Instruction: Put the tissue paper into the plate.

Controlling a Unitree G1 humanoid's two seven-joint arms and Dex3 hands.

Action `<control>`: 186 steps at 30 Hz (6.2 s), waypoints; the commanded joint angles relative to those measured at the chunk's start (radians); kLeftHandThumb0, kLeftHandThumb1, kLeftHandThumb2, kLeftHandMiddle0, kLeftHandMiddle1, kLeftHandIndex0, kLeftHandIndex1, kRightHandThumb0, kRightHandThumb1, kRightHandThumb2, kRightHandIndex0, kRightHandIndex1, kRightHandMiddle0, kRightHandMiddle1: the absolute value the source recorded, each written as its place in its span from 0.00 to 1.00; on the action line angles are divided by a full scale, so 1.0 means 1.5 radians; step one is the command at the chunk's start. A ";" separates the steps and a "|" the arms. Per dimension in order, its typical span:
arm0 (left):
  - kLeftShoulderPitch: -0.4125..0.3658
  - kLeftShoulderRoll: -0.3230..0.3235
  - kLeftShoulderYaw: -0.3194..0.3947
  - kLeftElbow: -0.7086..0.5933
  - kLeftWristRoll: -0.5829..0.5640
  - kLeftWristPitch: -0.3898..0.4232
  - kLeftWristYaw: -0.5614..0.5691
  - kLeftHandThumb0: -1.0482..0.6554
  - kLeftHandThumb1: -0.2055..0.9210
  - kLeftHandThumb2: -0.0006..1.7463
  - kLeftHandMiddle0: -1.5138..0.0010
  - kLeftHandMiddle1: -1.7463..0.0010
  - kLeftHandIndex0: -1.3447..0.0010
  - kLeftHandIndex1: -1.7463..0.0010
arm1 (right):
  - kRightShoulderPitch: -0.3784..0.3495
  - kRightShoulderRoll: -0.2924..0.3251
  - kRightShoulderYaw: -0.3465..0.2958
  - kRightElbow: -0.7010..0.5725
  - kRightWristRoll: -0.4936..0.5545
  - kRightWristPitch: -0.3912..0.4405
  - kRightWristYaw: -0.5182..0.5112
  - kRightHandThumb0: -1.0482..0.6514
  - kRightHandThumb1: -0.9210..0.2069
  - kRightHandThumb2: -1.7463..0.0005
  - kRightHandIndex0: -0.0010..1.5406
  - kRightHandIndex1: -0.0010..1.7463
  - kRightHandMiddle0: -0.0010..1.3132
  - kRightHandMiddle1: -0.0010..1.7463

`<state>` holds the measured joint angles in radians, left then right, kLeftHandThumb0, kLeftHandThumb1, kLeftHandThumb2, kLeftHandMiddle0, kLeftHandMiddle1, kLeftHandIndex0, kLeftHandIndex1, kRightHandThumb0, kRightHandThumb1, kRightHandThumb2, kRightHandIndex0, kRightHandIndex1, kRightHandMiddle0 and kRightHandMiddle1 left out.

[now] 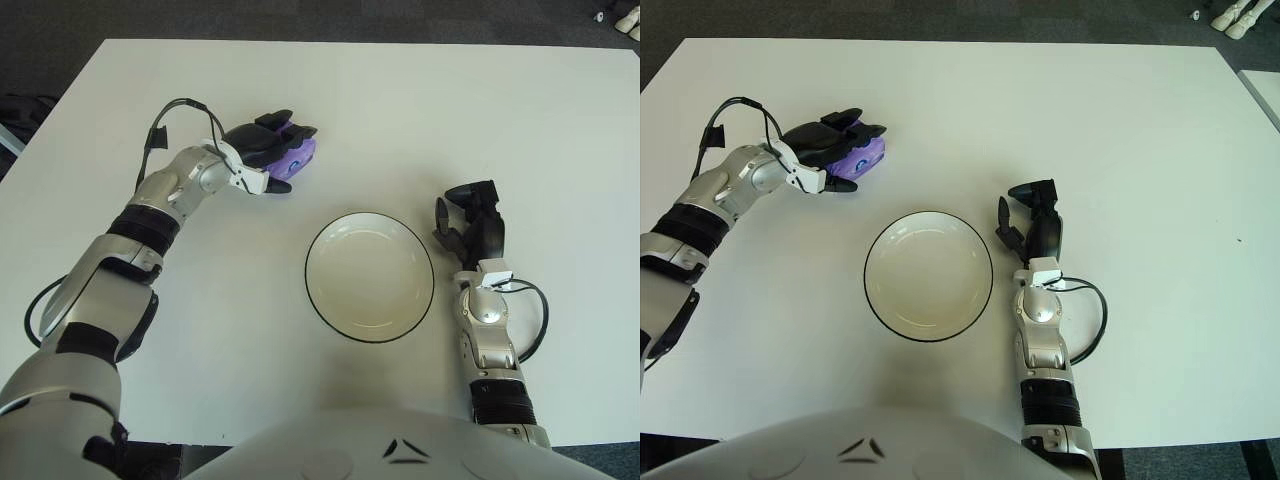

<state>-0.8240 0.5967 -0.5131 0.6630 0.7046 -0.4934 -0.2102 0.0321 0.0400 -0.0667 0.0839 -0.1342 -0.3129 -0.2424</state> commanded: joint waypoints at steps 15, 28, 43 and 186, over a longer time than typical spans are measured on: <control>0.024 -0.020 -0.094 0.080 0.070 0.011 -0.047 0.14 0.52 0.47 1.00 0.84 1.00 0.74 | 0.044 0.010 -0.010 0.039 0.007 0.030 -0.003 0.39 0.22 0.50 0.36 0.74 0.26 1.00; -0.004 -0.045 -0.123 0.159 0.086 0.015 -0.007 0.30 0.32 0.63 0.98 0.07 0.98 0.06 | 0.046 0.010 -0.011 0.027 0.006 0.051 -0.001 0.40 0.18 0.54 0.36 0.73 0.24 1.00; -0.018 -0.087 -0.129 0.293 0.084 0.015 0.092 0.35 0.50 0.69 0.66 0.00 0.62 0.01 | 0.049 0.012 -0.017 0.033 0.014 0.016 0.002 0.39 0.23 0.50 0.40 0.74 0.26 1.00; 0.432 -0.313 0.263 -0.541 0.030 0.501 0.301 0.18 0.47 0.51 1.00 0.32 1.00 0.55 | 0.018 0.007 -0.012 0.086 0.023 -0.054 0.028 0.40 0.15 0.56 0.36 0.66 0.22 1.00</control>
<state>-0.1837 0.1241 -0.1170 -0.1441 0.7547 0.2600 0.2292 0.0138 0.0466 -0.0833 0.1239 -0.1014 -0.4033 -0.1956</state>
